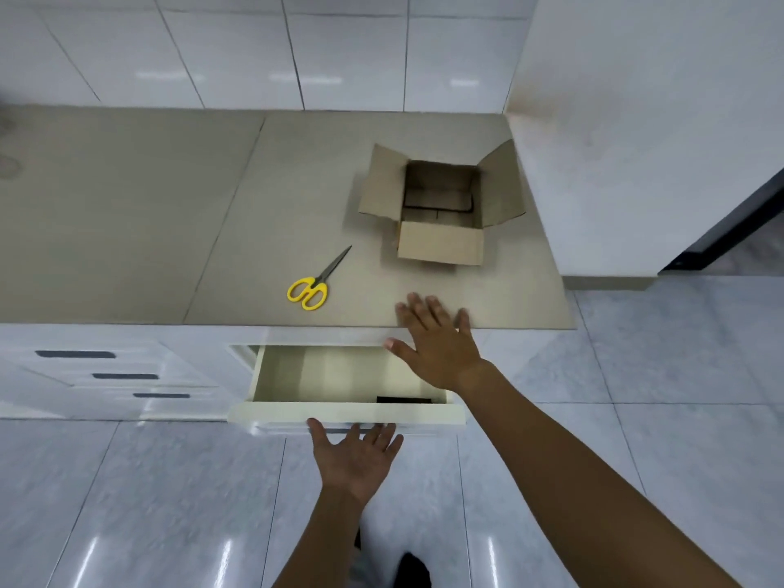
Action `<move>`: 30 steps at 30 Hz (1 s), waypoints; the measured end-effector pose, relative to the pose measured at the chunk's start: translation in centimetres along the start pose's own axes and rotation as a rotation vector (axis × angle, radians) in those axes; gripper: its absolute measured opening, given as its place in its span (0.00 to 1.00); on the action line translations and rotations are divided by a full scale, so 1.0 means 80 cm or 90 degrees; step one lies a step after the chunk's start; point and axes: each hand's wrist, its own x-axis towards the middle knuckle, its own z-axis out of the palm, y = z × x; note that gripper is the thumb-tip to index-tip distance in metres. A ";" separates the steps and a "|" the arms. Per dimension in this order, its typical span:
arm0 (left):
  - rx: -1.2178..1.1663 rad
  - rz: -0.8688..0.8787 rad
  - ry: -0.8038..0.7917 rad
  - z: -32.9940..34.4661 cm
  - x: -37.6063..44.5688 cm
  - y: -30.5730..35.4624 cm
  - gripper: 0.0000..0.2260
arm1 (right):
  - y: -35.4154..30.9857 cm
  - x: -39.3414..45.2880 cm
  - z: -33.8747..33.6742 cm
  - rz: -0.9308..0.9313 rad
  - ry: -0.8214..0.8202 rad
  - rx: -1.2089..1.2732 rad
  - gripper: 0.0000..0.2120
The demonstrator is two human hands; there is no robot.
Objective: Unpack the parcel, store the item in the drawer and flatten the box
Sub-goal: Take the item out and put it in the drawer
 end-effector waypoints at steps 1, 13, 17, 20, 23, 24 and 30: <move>0.002 0.004 0.000 0.005 0.004 0.003 0.46 | -0.001 0.001 -0.003 0.003 -0.012 0.000 0.35; -0.007 0.032 -0.010 0.080 0.061 0.031 0.48 | -0.008 0.003 -0.011 0.018 -0.046 -0.006 0.40; 0.004 0.000 0.003 0.100 0.072 0.034 0.49 | -0.007 0.006 -0.024 0.010 -0.041 -0.011 0.38; -0.001 -0.031 0.016 0.108 0.081 0.040 0.53 | -0.006 0.010 -0.034 0.013 -0.047 0.010 0.36; -0.008 -0.030 0.036 0.113 0.087 0.042 0.50 | -0.007 0.016 -0.043 0.020 -0.040 0.020 0.33; 0.002 -0.029 0.045 0.115 0.089 0.043 0.48 | -0.008 0.018 -0.045 0.023 -0.032 0.017 0.32; 0.336 -0.100 0.115 0.119 0.087 0.085 0.37 | 0.004 0.039 -0.067 0.001 0.058 0.061 0.18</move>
